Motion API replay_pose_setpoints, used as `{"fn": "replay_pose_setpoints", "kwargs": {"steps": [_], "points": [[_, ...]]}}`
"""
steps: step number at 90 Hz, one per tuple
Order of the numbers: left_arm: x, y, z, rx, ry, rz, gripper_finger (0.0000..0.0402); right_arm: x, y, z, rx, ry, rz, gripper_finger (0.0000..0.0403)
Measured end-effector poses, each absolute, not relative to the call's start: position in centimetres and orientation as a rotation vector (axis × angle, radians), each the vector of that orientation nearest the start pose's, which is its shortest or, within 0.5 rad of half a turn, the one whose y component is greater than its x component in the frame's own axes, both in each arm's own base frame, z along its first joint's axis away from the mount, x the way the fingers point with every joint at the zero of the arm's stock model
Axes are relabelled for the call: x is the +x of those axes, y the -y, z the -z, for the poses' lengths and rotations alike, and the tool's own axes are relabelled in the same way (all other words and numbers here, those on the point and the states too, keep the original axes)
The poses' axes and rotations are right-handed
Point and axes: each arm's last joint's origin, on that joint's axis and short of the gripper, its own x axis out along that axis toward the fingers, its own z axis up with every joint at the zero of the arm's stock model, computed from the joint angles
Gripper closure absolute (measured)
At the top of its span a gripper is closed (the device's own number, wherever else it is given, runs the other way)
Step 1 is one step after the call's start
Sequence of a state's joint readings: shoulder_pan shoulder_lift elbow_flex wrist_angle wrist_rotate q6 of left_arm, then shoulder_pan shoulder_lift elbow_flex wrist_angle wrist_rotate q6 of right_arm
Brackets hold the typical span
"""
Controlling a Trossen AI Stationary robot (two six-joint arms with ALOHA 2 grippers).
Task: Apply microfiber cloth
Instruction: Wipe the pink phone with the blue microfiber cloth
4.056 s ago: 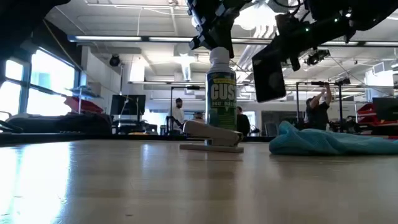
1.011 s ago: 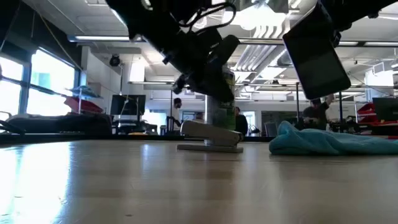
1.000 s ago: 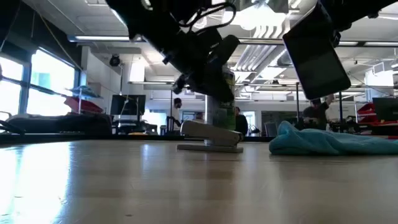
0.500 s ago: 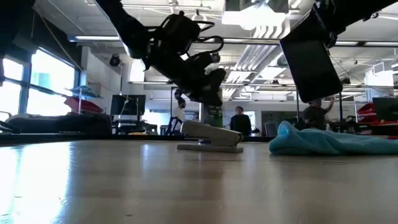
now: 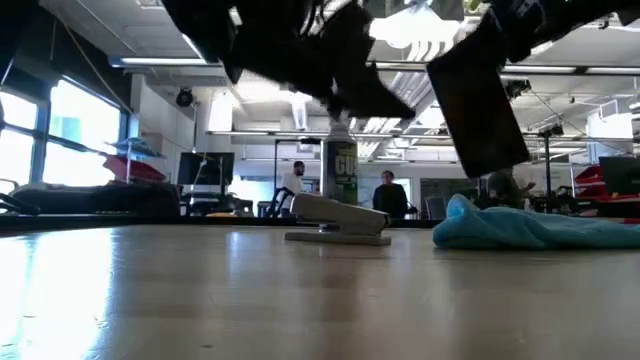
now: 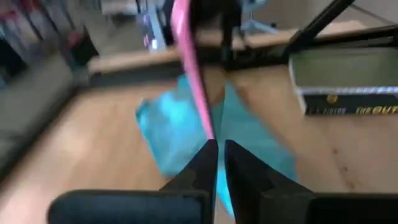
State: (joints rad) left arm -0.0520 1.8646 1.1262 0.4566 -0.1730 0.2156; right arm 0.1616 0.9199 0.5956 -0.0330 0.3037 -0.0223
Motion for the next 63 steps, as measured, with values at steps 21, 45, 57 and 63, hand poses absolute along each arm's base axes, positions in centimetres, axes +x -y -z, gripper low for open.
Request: {"fn": "replay_pose_setpoints", "kwargs": {"steps": [21,45,57,63], "points": [[41.0,1.4,-21.8,0.308,-0.289,-0.139,0.0307,20.3,-2.3,-28.3,-0.152,-0.289,0.141,0.0400],[41.9,0.7,-19.4,0.159,-0.298,-0.048,0.0259,19.4,-2.0,-30.2,-0.196,-0.440,0.179,0.0400],[43.2,0.9,-16.5,0.237,-0.325,-0.109,0.0246,18.7,-1.8,-30.3,-0.193,-0.533,0.246,0.0400],[44.2,1.0,-15.4,0.224,-0.351,-0.107,0.0241,18.2,-1.6,-30.5,-0.189,-0.564,0.276,0.0400]]}}
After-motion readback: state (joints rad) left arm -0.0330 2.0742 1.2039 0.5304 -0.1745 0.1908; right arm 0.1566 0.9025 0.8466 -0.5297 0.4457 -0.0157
